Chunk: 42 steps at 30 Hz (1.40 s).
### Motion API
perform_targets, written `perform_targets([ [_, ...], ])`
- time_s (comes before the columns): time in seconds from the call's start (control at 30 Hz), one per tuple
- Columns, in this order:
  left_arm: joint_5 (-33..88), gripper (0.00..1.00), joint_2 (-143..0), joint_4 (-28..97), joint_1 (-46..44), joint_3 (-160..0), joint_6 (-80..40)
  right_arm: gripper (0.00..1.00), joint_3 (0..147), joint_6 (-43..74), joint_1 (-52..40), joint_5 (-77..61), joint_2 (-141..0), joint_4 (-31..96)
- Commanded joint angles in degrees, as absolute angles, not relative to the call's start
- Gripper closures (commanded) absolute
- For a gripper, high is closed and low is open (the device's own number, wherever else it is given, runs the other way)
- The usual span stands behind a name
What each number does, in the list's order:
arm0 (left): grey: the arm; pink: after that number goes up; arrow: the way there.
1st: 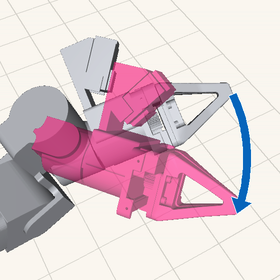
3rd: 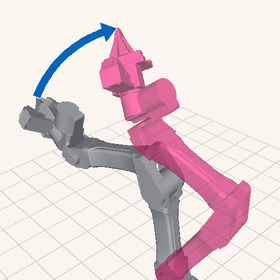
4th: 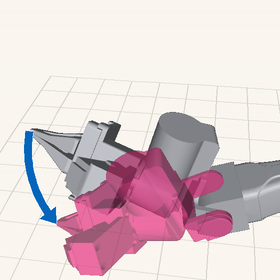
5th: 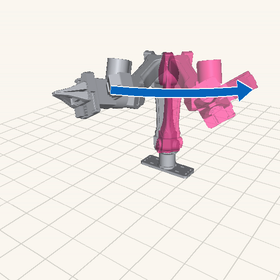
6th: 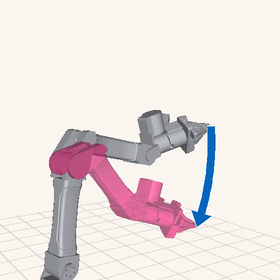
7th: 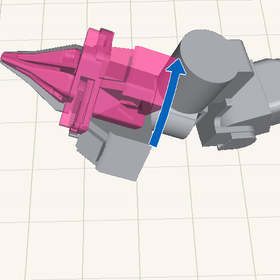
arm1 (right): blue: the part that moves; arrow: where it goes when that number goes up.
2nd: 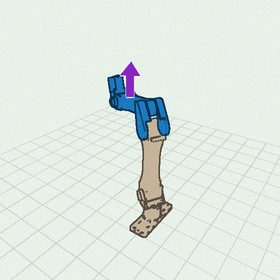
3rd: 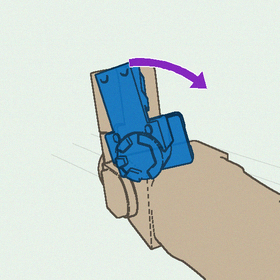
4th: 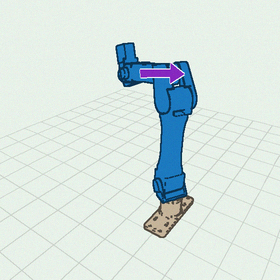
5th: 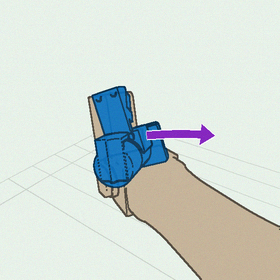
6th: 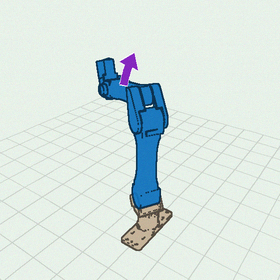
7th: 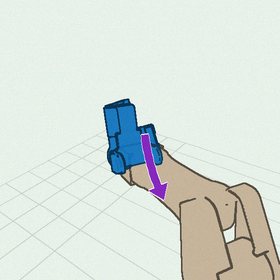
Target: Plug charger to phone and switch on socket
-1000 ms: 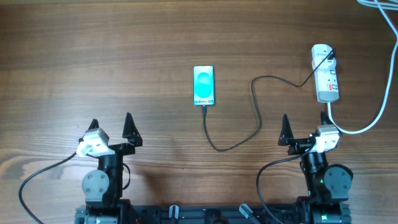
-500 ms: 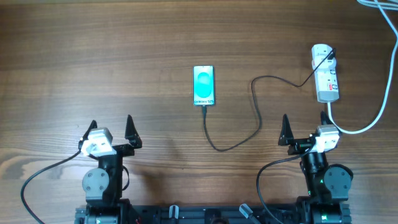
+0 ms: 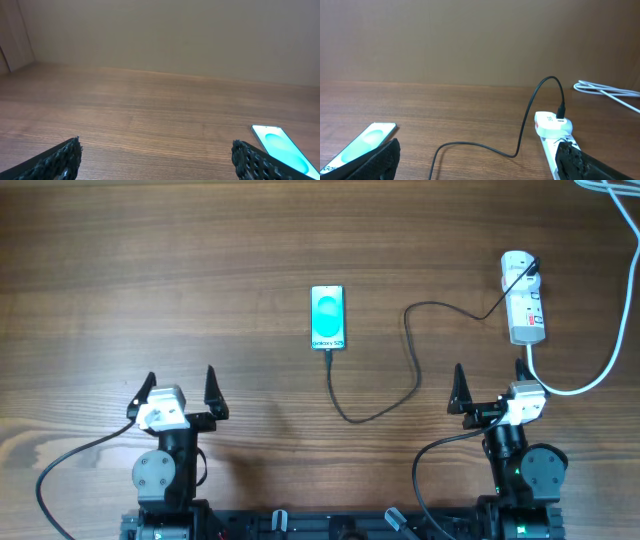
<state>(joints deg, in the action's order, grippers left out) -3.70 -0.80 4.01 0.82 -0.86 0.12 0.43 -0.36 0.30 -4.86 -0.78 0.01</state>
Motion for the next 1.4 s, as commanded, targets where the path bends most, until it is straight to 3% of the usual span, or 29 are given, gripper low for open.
perform_targets([
  [0.0,-2.7,0.0,-0.1,4.1,1.3,-0.4,1.3,0.0,0.3,-1.4,0.0,-4.3,-0.2,-0.1],
  [1.37,0.4,0.0,-0.2,4.3,0.5,-0.4,4.1,0.0,0.3,-1.4,0.0,-4.3,-0.2,-0.1],
])
